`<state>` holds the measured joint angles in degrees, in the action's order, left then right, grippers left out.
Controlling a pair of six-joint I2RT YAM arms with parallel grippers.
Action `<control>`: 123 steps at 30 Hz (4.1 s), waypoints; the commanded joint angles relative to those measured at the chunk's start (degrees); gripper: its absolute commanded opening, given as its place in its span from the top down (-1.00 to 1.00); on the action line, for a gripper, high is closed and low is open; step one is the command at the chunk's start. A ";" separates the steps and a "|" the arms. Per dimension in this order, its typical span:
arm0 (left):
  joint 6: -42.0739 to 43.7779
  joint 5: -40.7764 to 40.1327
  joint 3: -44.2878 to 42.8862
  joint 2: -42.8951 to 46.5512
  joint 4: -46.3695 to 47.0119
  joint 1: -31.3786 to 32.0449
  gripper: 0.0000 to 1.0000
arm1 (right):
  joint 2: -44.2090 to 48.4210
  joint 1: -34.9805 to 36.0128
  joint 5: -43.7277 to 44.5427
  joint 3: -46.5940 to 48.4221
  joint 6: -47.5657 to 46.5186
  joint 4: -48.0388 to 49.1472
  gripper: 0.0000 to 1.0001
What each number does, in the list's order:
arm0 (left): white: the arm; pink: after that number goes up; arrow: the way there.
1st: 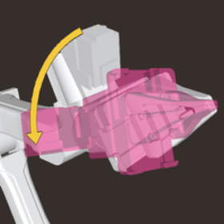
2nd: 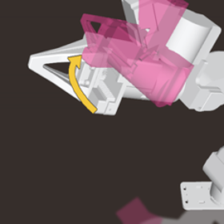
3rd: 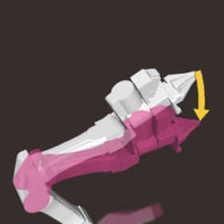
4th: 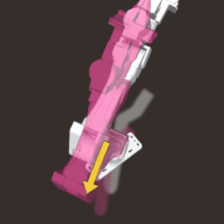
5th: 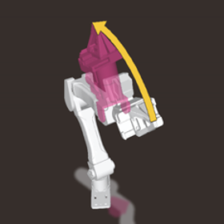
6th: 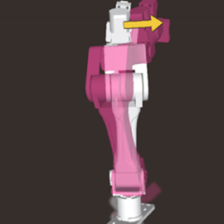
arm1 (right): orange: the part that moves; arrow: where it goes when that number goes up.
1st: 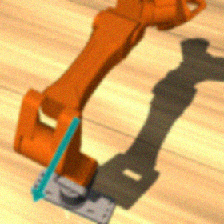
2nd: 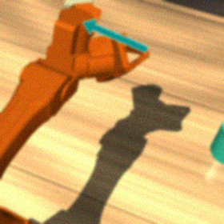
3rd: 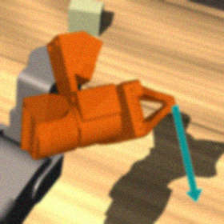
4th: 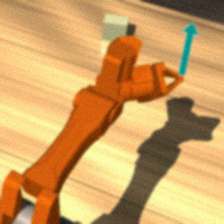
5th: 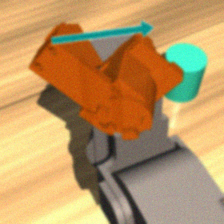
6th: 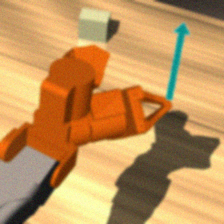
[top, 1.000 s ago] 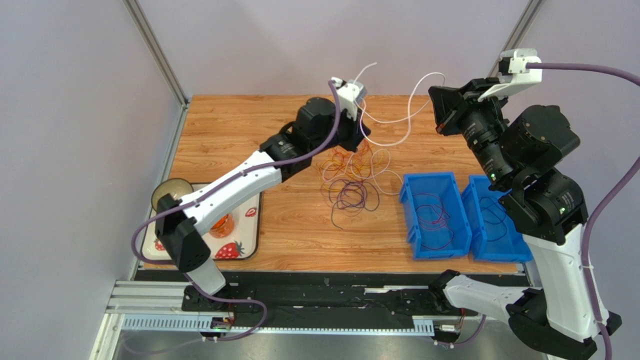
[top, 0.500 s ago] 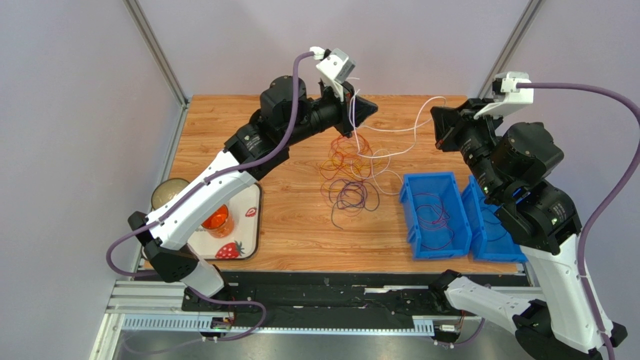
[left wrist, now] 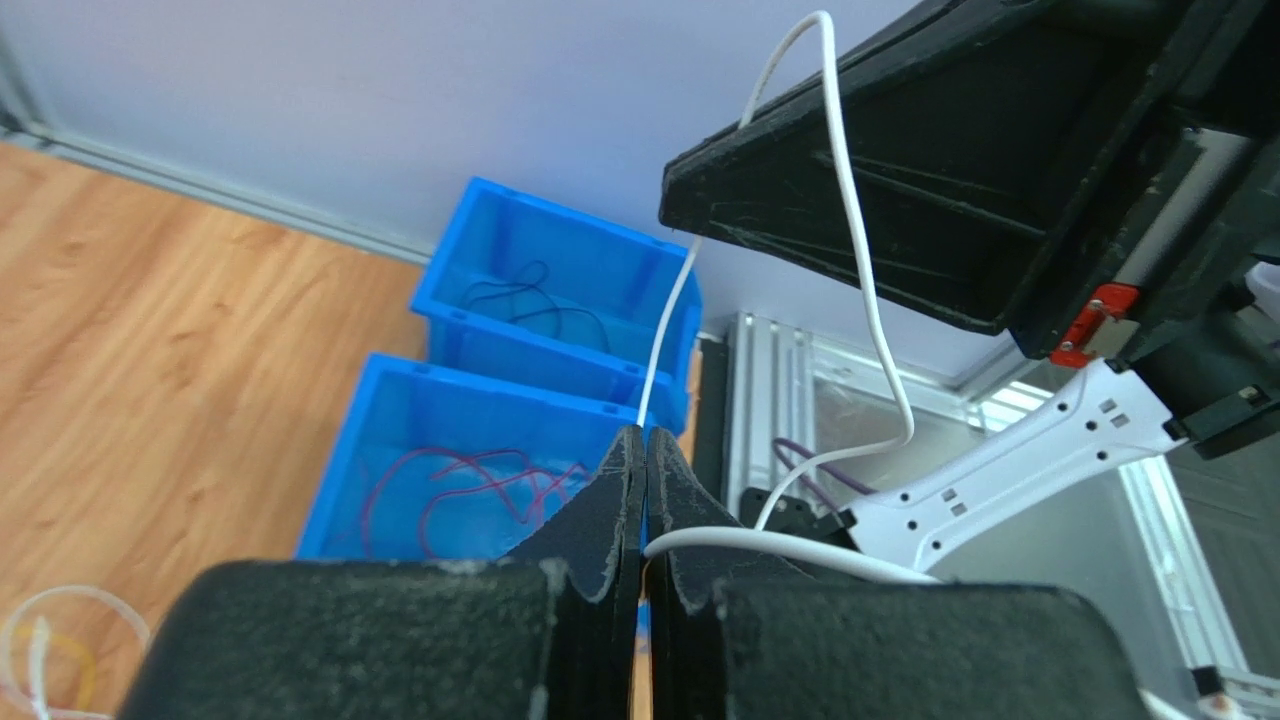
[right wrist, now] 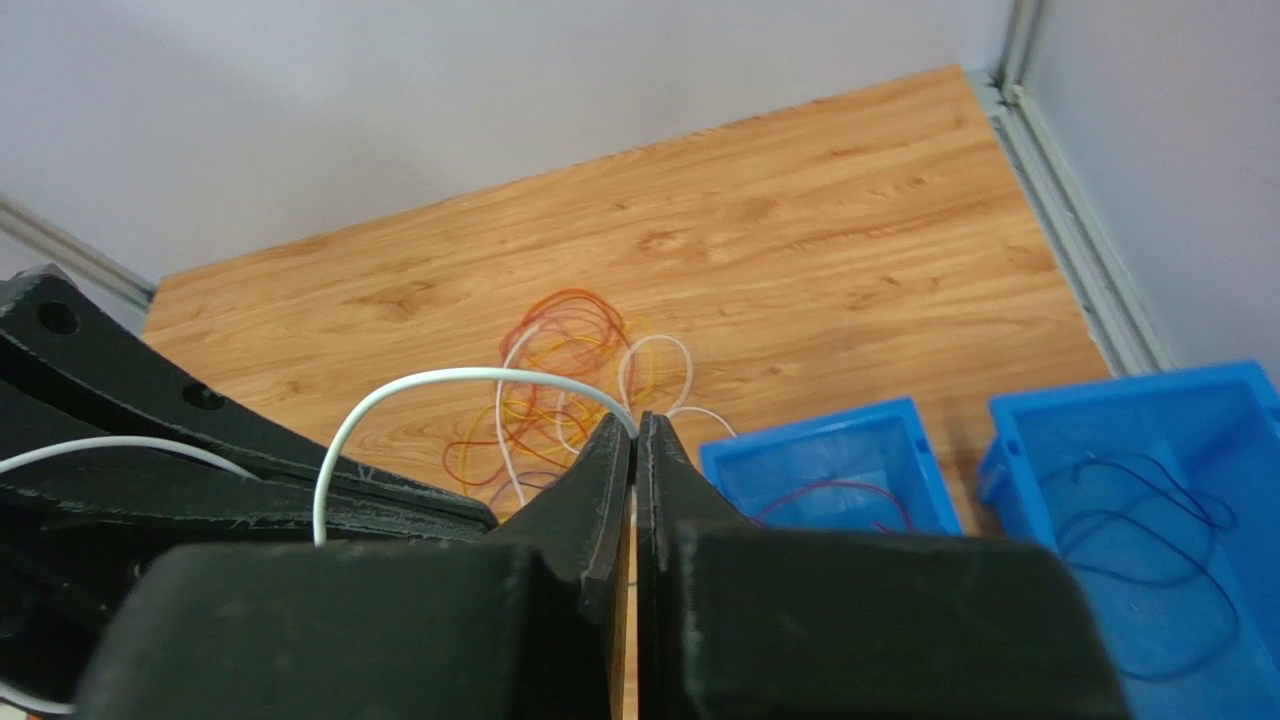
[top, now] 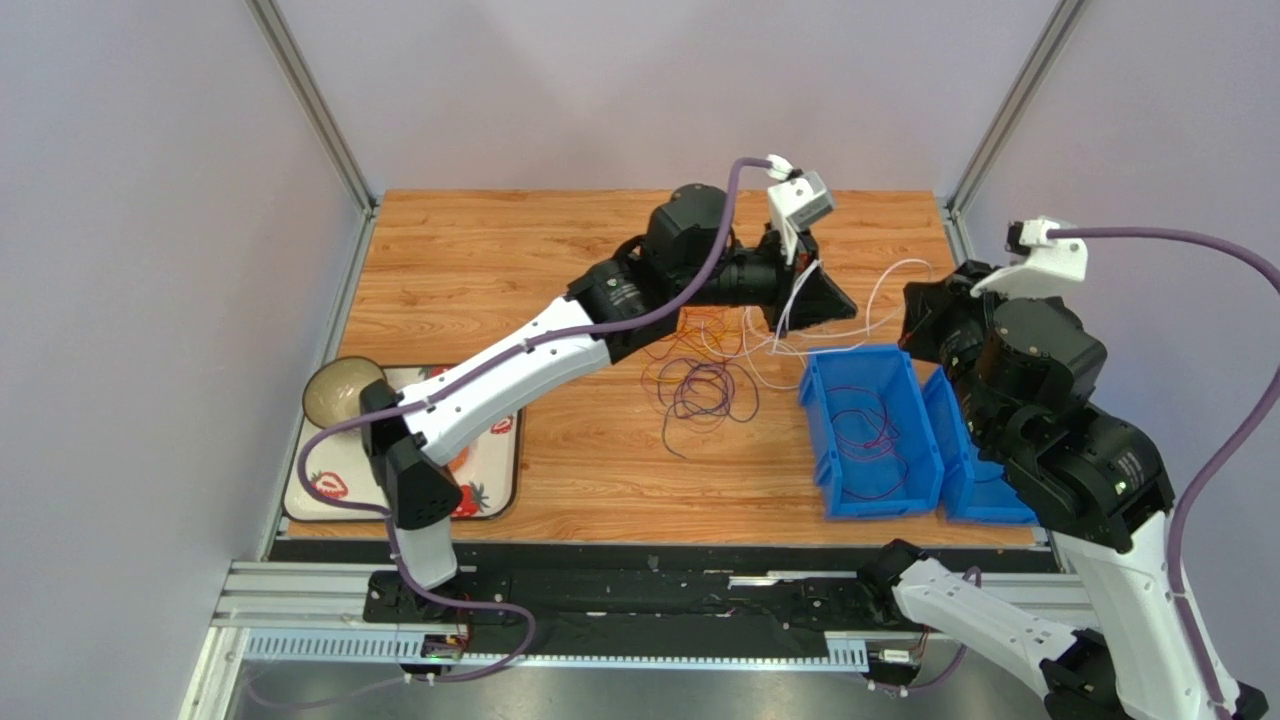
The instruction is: Untangle the cables
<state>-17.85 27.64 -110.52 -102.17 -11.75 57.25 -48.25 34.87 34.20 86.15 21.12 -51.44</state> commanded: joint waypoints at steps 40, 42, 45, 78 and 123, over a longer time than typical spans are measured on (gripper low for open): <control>-0.35 -16.37 -23.34 -30.46 -17.24 6.38 -0.26 | 7.64 0.28 26.44 0.85 5.07 -13.86 1.00; 0.70 -17.35 -23.25 -30.63 -18.48 6.29 -0.26 | 7.47 0.20 27.58 4.10 4.54 -12.99 1.00; 1.41 -18.41 -23.25 -30.81 -19.63 6.20 -0.26 | 6.51 0.28 29.08 8.94 3.14 -11.84 1.00; -0.35 -22.62 -10.25 -10.61 -19.62 2.95 -0.43 | 4.65 0.20 29.62 -5.19 2.86 -10.08 1.00; -3.07 -53.04 55.59 65.61 -40.99 -0.30 -0.55 | -9.66 -22.74 -0.27 -30.78 16.05 -4.02 1.00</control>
<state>-19.51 -23.38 -52.80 -36.75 -50.72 57.23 -55.68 12.27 38.20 55.88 34.09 -60.18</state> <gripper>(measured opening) 0.777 0.010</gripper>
